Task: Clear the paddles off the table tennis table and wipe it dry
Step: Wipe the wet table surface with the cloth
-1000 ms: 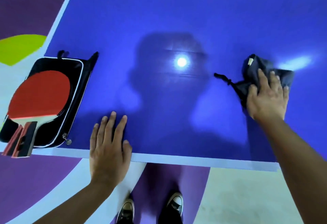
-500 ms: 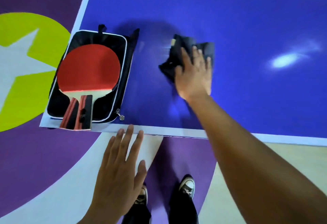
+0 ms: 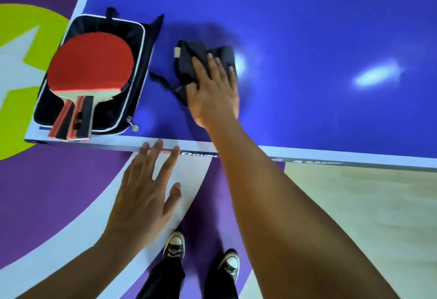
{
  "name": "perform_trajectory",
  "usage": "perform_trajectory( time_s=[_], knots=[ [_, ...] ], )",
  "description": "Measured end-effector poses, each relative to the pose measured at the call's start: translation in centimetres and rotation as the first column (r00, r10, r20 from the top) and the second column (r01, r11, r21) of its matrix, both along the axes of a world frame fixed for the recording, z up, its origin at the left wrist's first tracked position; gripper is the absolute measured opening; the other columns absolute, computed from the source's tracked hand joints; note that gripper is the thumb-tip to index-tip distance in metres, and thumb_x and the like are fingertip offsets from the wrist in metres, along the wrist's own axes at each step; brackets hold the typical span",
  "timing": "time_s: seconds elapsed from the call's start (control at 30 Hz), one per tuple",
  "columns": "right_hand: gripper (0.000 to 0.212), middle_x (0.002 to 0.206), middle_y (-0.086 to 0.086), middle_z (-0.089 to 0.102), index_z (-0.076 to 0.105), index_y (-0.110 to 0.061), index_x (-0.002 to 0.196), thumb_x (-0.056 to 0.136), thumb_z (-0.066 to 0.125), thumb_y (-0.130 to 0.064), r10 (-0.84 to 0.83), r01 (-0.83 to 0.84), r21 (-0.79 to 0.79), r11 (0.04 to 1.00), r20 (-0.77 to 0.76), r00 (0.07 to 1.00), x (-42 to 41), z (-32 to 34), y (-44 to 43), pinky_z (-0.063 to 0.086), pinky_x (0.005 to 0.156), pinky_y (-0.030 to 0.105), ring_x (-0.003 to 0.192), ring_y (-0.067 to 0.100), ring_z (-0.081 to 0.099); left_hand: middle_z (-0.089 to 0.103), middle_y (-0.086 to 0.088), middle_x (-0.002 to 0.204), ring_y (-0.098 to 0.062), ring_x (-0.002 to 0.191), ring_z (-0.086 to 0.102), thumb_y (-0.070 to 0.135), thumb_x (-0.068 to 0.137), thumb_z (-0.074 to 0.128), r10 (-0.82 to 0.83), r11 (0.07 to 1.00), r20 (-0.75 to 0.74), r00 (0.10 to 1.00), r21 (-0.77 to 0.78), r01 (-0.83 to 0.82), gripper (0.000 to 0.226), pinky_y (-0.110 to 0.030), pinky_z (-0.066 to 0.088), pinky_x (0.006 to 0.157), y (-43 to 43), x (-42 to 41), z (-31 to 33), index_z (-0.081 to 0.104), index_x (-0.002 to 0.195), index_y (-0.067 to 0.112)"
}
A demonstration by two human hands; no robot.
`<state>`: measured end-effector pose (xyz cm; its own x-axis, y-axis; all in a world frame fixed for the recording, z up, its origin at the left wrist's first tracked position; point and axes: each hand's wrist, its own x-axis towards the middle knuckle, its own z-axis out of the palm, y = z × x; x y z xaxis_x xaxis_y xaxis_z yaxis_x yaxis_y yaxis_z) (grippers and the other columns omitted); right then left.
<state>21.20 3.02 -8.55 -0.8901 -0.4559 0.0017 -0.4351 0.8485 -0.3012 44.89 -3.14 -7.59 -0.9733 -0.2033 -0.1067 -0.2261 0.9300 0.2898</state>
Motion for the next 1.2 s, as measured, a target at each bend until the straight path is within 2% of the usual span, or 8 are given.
perform_trajectory(
  time_s=[0.3, 0.4, 0.5, 0.7, 0.8, 0.97, 1.1, 1.2],
  knots=[
    [0.064, 0.169, 0.004, 0.019, 0.028, -0.03, 0.16, 0.097, 0.031, -0.04, -0.461, 0.461, -0.003, 0.887, -0.024, 0.887, -3.9, 0.3, 26.8, 0.001, 0.128, 0.042, 0.156, 0.02, 0.014, 0.028, -0.017, 0.157, -0.04, 0.151, 0.016, 0.009, 0.086, 0.066, 0.308, 0.949, -0.139, 0.941, 0.107, -0.295, 0.066, -0.059, 0.034, 0.114, 4.5, -1.9, -1.9, 0.039, 0.146, 0.011],
    [0.069, 0.169, 0.004, 0.02, 0.028, -0.029, 0.16, 0.093, 0.026, -0.042, -0.57, 0.57, -0.015, 0.822, -0.023, 0.821, -3.9, 0.4, 31.1, 0.001, 0.128, 0.043, 0.156, 0.02, 0.015, 0.023, -0.018, 0.16, -0.036, 0.153, 0.011, 0.008, 0.085, 0.067, 0.35, 0.933, -0.148, 0.925, 0.139, -0.331, 0.069, -0.048, 0.025, 0.118, 5.5, -2.1, -2.3, 0.037, 0.147, 0.011],
    [0.064, 0.169, 0.006, 0.019, 0.027, -0.028, 0.161, 0.098, 0.03, -0.037, -0.601, 0.601, -0.03, 0.799, -0.025, 0.799, -3.8, 0.2, 31.6, 0.0, 0.128, 0.044, 0.157, 0.021, 0.013, 0.022, -0.016, 0.161, -0.035, 0.154, 0.011, 0.007, 0.085, 0.066, 0.325, 0.938, -0.14, 0.935, 0.174, -0.3, 0.07, -0.05, 0.025, 0.119, 5.3, -1.8, -2.2, 0.037, 0.149, 0.011],
    [0.065, 0.17, 0.011, 0.014, 0.022, -0.023, 0.162, 0.098, 0.026, -0.036, -0.632, 0.631, -0.039, 0.775, -0.02, 0.775, -2.3, -0.1, 25.5, 0.0, 0.128, 0.049, 0.157, 0.025, 0.009, 0.017, -0.002, 0.166, -0.022, 0.156, 0.006, 0.026, 0.086, 0.044, 0.164, 0.967, -0.081, 0.983, 0.209, -0.144, 0.072, -0.047, 0.025, 0.121, 3.0, -0.6, -0.7, 0.03, 0.156, 0.025],
    [0.07, 0.17, 0.011, 0.013, 0.02, -0.022, 0.163, 0.095, 0.024, -0.037, -0.532, 0.533, 0.001, 0.846, -0.03, 0.846, -0.1, -0.3, 17.8, -0.002, 0.128, 0.046, 0.158, 0.024, 0.008, 0.023, 0.0, 0.164, -0.02, 0.155, 0.012, 0.019, 0.089, 0.052, 0.087, 0.968, -0.066, 0.994, 0.241, -0.069, 0.068, -0.046, 0.03, 0.117, 1.2, -0.1, 0.0, 0.034, 0.154, 0.023],
    [0.066, 0.171, 0.006, 0.009, 0.016, -0.026, 0.163, 0.1, 0.032, -0.038, -0.313, 0.313, 0.021, 0.949, -0.03, 0.949, 6.3, -0.8, 3.2, -0.005, 0.128, 0.044, 0.158, 0.021, 0.004, 0.049, -0.007, 0.145, -0.028, 0.137, 0.045, 0.011, 0.085, 0.052, 0.018, 0.988, -0.207, 0.978, 0.154, 0.014, 0.052, -0.04, 0.037, 0.111, -2.9, 1.3, 2.1, 0.056, 0.136, 0.012],
    [0.069, 0.17, 0.005, 0.018, 0.026, -0.027, 0.162, 0.093, 0.029, -0.039, -0.104, 0.102, -0.047, 0.994, -0.029, 0.994, 13.2, -1.0, -4.7, -0.002, 0.128, 0.042, 0.157, 0.019, 0.01, 0.051, -0.01, 0.142, -0.03, 0.133, 0.048, 0.009, 0.083, 0.054, 0.043, 0.996, -0.327, 0.944, 0.092, -0.014, 0.048, -0.043, 0.038, 0.108, -7.2, 1.1, 4.0, 0.059, 0.131, 0.012],
    [0.066, 0.17, 0.002, 0.018, 0.026, -0.028, 0.161, 0.096, 0.031, -0.039, -0.077, 0.077, -0.033, 0.996, 0.004, 0.997, 14.3, -0.9, -5.6, 0.0, 0.128, 0.042, 0.158, 0.015, 0.008, 0.05, -0.013, 0.143, -0.035, 0.133, 0.047, 0.012, 0.084, 0.054, 0.081, 0.996, -0.338, 0.938, 0.069, -0.061, 0.048, -0.05, 0.037, 0.111, -10.1, -0.9, 5.1, 0.059, 0.132, 0.01]
  ],
)
